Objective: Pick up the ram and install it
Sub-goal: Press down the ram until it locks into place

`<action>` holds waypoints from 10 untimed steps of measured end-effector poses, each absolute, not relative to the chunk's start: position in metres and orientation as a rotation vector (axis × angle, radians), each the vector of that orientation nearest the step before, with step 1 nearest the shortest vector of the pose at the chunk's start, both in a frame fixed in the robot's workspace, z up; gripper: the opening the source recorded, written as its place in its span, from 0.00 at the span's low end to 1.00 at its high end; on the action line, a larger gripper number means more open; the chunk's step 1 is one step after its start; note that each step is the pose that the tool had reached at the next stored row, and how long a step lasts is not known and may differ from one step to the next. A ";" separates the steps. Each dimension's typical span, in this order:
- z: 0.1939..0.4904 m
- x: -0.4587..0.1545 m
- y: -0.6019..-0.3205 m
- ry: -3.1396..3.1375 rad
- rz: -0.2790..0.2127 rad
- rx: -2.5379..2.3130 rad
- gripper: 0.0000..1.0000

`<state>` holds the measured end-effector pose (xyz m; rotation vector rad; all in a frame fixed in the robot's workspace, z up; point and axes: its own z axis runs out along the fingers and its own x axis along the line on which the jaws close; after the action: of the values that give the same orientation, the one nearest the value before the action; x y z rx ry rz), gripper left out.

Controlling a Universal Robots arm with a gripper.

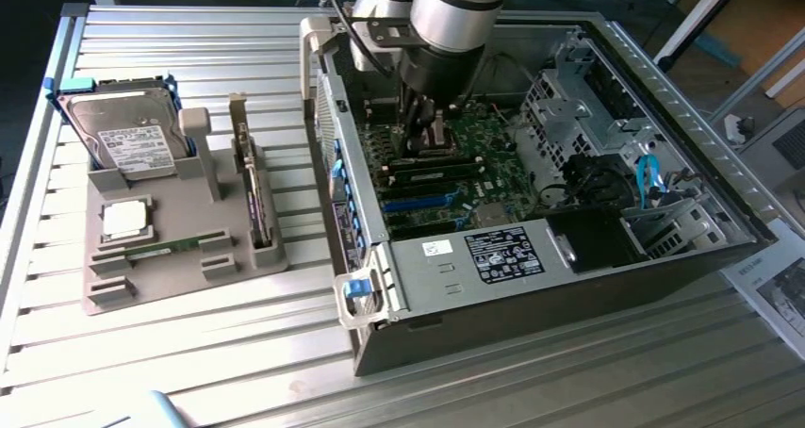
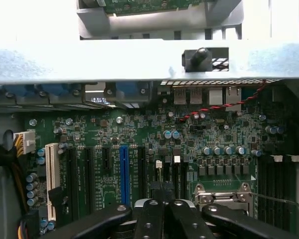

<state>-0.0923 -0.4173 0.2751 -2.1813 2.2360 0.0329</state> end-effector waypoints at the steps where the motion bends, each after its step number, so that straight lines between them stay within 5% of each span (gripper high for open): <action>1: 0.279 -0.092 -0.417 2.237 0.031 -2.182 0.10; 10: 0.295 -0.092 -0.417 2.239 0.026 -2.184 0.10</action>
<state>-0.0923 -0.4172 0.2951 -2.1844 2.2393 0.0257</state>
